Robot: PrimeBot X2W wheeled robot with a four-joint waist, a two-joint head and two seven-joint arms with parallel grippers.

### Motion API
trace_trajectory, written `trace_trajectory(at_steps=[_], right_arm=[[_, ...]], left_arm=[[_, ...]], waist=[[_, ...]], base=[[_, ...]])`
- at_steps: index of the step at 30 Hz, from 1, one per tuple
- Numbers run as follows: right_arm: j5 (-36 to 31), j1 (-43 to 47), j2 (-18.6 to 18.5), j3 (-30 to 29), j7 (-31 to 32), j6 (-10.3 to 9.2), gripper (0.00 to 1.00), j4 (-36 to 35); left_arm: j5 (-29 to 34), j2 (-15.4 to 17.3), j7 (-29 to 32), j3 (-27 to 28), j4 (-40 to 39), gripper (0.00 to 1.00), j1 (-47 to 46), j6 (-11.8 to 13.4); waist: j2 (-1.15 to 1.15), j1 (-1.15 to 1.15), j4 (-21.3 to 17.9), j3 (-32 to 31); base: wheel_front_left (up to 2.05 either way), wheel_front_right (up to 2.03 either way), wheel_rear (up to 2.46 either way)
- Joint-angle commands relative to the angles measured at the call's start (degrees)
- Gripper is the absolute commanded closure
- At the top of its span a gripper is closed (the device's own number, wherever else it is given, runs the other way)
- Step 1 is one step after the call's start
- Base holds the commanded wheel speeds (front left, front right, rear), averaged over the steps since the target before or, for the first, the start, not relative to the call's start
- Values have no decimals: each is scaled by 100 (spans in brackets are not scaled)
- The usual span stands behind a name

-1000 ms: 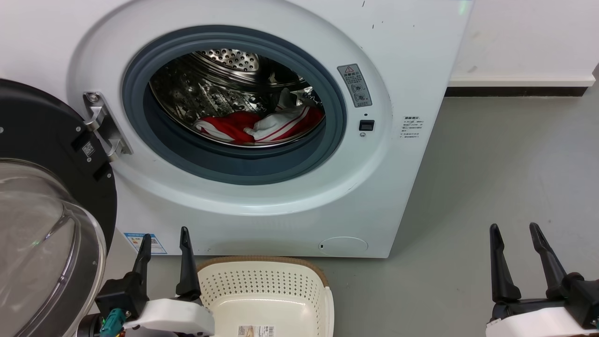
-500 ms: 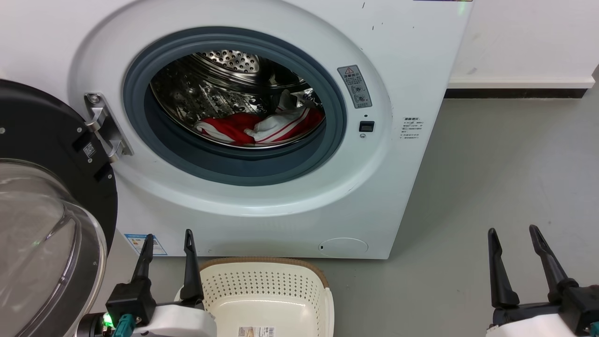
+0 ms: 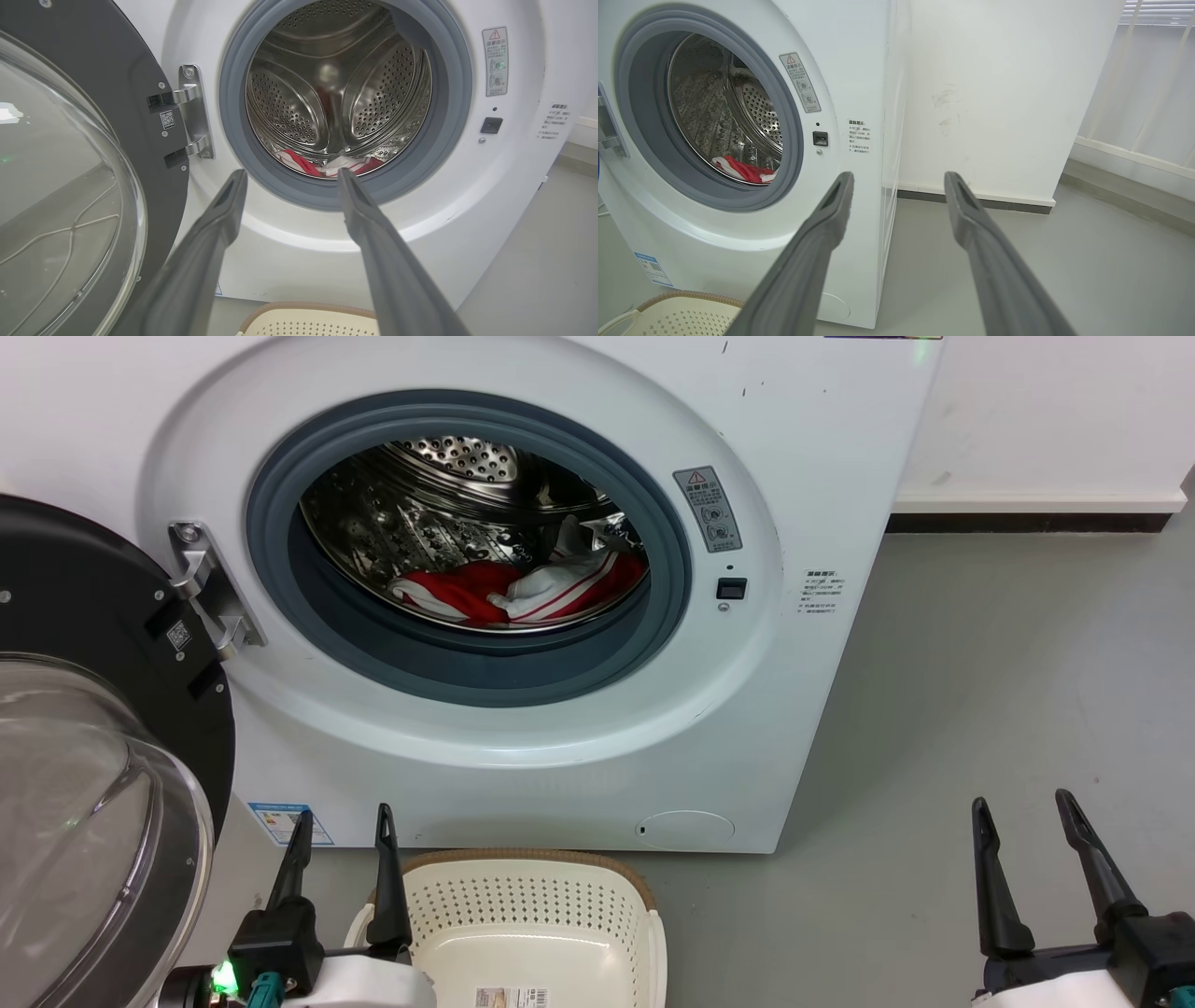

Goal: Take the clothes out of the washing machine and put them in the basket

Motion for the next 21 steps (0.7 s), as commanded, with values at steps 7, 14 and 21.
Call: trace_trajectory(at_steps=[7,14,21], right_arm=[[78,79,3,10,-19,-2,0,37],[113,78,3,40,-18,-2,0,36],[139,17,4,29,-17,-2,0,24]], left_arm=[[-29,7,-16,11,72,0,39,6],[-29,7,-16,11,94,0,35,20],[21,6,-16,-78,396,0,-303,-22]], waist=[[0,0,6,3],[0,0,-4,25],[0,0,0,125]], base=[[0,0,0],[0,0,0],[0,0,0]])
